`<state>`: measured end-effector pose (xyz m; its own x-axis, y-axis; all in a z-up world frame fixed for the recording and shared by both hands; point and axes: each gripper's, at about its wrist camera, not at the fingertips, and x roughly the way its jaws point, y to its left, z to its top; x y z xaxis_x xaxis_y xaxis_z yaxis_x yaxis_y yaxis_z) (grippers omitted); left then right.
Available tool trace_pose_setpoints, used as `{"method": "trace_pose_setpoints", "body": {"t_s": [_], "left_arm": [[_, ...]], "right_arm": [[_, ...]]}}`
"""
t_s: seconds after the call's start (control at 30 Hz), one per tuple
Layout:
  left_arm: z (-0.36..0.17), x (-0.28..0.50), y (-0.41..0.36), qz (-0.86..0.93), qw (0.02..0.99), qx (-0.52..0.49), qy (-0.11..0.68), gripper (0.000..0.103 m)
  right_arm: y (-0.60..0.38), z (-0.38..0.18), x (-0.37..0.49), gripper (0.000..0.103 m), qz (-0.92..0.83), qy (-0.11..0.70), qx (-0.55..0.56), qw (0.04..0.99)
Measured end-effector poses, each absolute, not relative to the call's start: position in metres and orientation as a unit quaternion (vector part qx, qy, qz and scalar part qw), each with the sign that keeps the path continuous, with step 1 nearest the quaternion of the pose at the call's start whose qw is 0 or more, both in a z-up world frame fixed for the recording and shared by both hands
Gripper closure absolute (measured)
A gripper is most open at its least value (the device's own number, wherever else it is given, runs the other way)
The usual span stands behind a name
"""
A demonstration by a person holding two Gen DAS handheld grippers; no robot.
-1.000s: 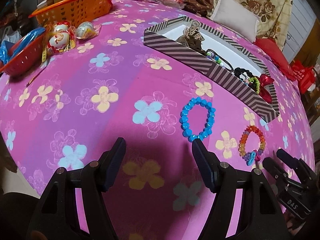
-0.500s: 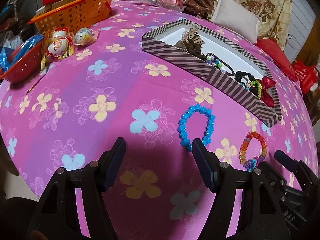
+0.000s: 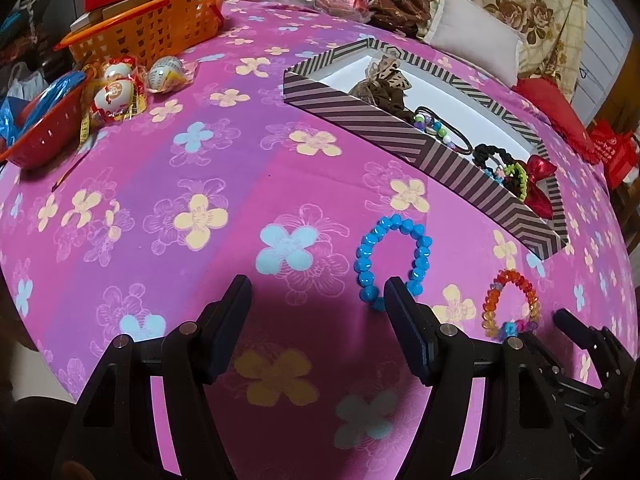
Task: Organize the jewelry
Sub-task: 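Position the left gripper over the blue bracelet and the right over the orange bracelet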
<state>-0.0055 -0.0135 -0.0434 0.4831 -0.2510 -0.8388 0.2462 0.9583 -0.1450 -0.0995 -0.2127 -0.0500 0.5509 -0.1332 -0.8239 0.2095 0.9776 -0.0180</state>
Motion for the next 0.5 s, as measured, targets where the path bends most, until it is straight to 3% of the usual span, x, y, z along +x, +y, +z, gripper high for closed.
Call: {"method": "trace_pose_setpoints", "body": {"t_s": [0.37, 0.5], "left_arm": [[-0.042, -0.008, -0.02, -0.149, 0.862, 0.003, 0.485, 0.034], [-0.045, -0.007, -0.021, -0.148, 0.859, 0.003, 0.489, 0.034]], "right_arm": [[-0.207, -0.047, -0.09, 0.036, -0.077, 0.445, 0.089, 0.888], [-0.202, -0.05, -0.087, 0.036, -0.081, 0.444, 0.056, 0.89]]}}
